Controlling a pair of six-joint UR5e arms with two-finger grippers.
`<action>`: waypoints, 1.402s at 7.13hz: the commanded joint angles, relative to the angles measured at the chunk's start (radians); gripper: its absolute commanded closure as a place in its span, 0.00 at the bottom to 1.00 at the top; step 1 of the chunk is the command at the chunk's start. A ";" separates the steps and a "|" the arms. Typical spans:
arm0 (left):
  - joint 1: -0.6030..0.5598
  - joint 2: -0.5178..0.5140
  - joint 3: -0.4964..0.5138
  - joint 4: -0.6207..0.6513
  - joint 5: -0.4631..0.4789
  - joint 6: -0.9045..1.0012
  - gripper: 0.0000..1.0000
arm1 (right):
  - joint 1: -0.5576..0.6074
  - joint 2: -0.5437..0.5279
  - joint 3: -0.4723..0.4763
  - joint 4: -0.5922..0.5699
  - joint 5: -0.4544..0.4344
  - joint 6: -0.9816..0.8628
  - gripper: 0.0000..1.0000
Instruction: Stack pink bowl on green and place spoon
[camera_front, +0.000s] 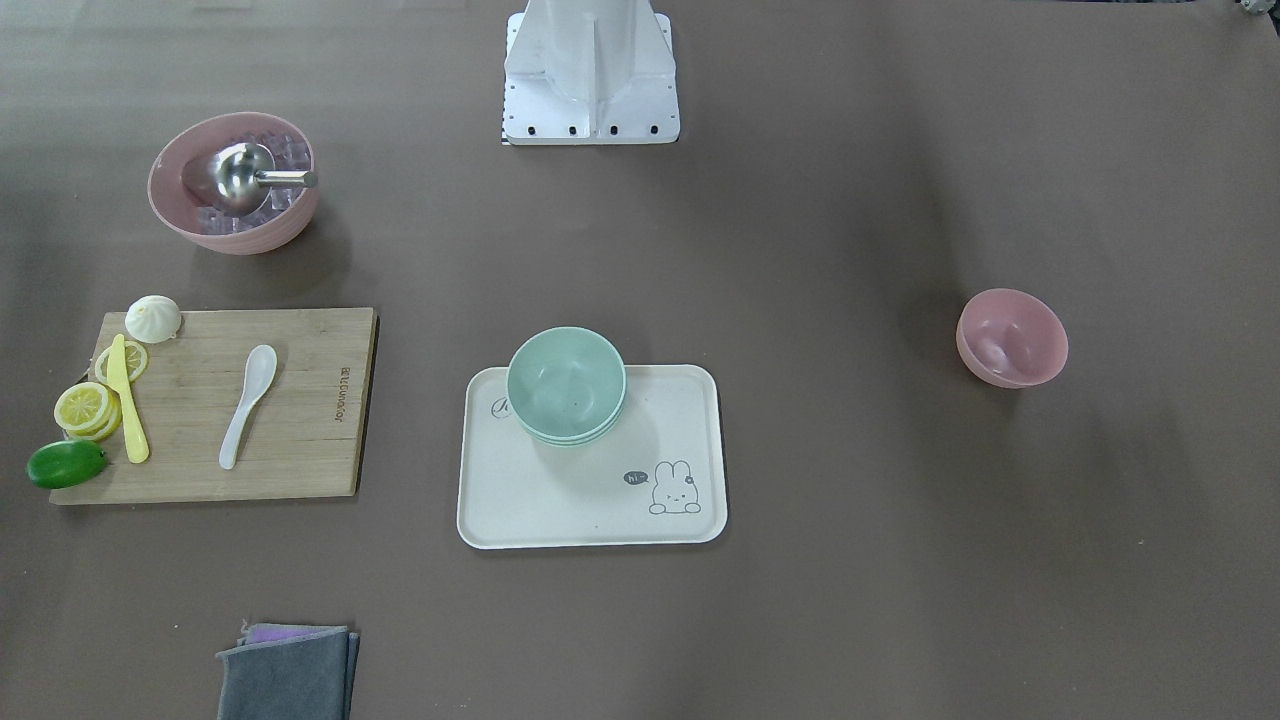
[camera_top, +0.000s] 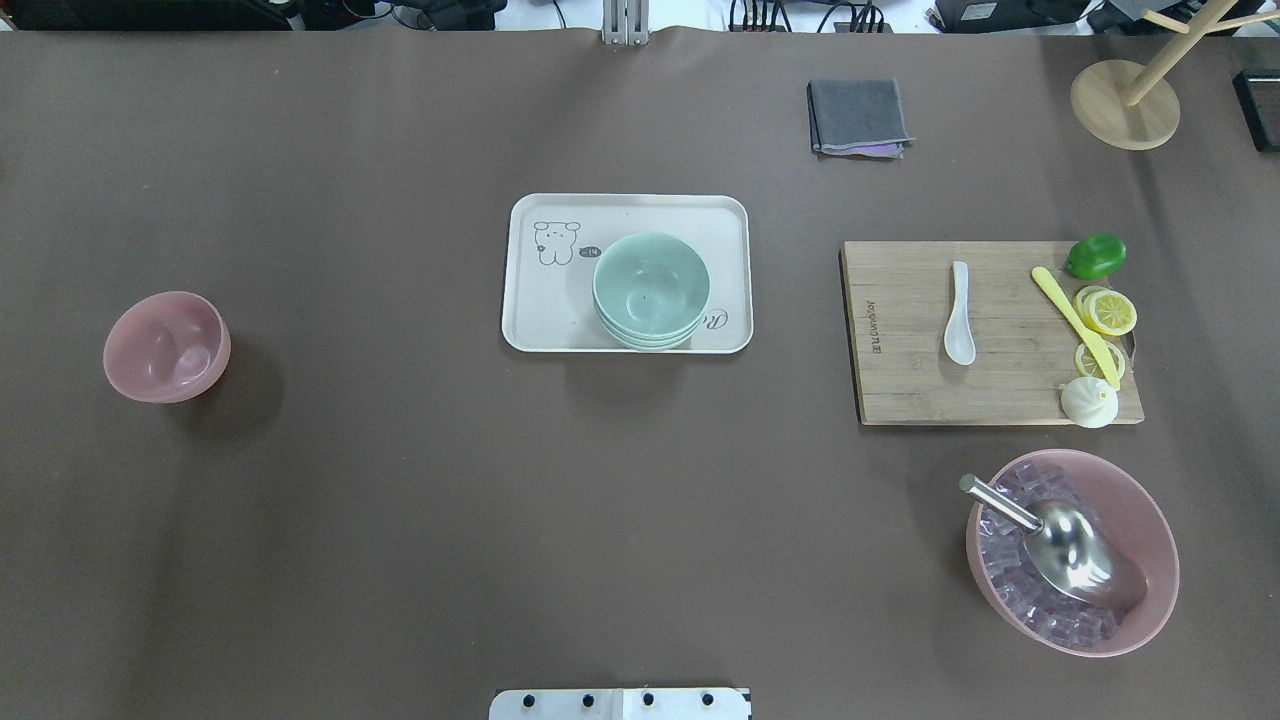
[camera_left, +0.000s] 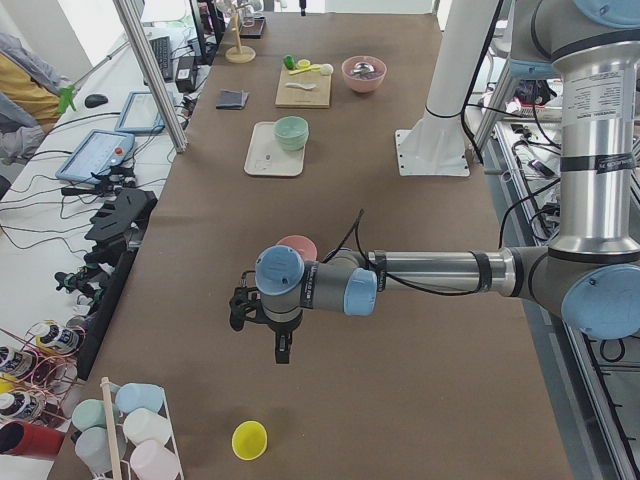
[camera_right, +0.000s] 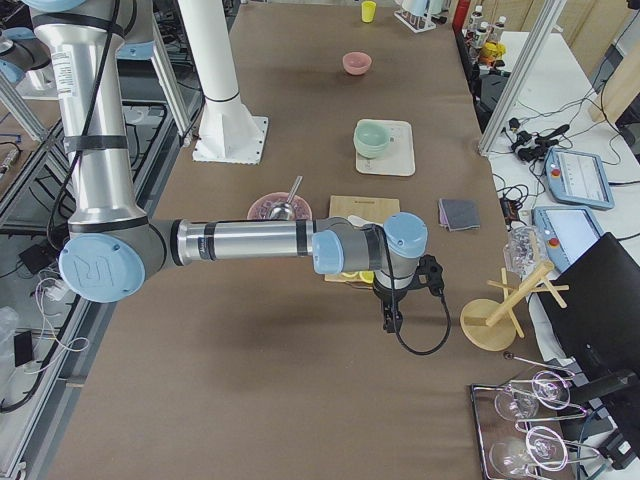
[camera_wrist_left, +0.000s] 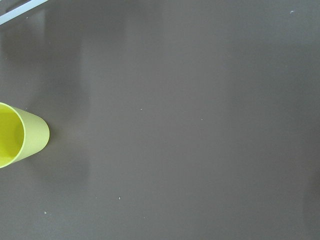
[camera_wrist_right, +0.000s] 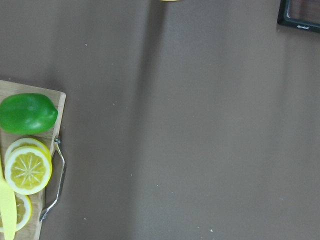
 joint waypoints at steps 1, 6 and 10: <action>0.013 -0.007 -0.002 -0.017 -0.061 -0.023 0.02 | -0.056 0.004 -0.002 0.060 0.001 0.002 0.00; 0.329 -0.120 -0.049 -0.166 0.023 -0.495 0.02 | -0.142 0.020 0.008 0.159 0.018 0.020 0.00; 0.564 -0.153 0.012 -0.258 0.132 -0.636 0.12 | -0.192 0.021 0.012 0.204 0.012 0.040 0.00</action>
